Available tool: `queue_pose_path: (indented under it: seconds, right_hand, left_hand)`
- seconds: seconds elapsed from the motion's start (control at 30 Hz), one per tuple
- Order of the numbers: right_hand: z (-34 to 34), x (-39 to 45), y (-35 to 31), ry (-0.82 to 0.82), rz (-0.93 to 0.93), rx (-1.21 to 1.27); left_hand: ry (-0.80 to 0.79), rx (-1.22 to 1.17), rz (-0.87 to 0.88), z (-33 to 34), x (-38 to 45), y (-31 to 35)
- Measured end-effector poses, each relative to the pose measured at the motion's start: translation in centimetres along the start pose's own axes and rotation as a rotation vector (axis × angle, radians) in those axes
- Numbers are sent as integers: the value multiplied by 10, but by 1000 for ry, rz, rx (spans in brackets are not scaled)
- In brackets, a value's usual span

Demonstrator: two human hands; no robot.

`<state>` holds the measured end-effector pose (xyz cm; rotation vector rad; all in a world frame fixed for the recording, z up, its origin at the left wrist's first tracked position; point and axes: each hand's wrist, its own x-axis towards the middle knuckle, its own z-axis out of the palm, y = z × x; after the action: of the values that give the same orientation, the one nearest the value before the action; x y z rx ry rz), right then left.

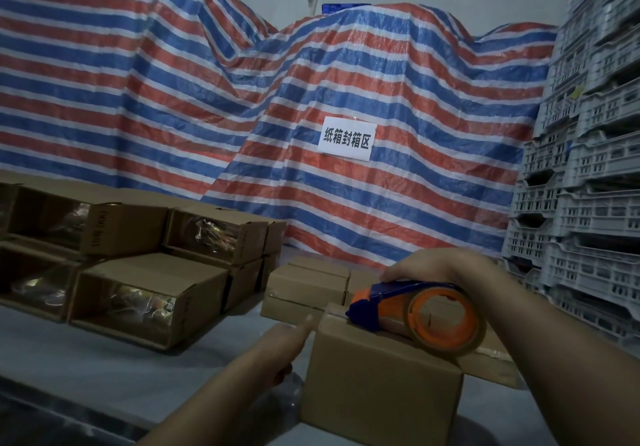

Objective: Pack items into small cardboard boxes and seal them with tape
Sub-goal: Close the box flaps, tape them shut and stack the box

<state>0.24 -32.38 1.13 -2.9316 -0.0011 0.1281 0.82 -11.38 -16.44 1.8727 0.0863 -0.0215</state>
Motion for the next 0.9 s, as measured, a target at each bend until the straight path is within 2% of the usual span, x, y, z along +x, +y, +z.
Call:
queue_pose_path:
  seconds: [0.1,0.27,0.4,0.7,0.9]
  right_hand:
    - [-1,1,2,11,-7,-7]
    - [0,1,6,13,-8,37]
    - [-1,2,6,9,8,66]
    - [-14,-4,13,-57,33,24]
    - [-27,-27,84,44,71,-142]
  left_hand:
    - [85,-114,75,-5,2,18]
    - [-102,84,169,-6,-4,44]
    - [-184,79,112,-4,-7,45]
    - [-165,142,84,-7,-8,47]
    - [-172,133,77,-7,-10,48]
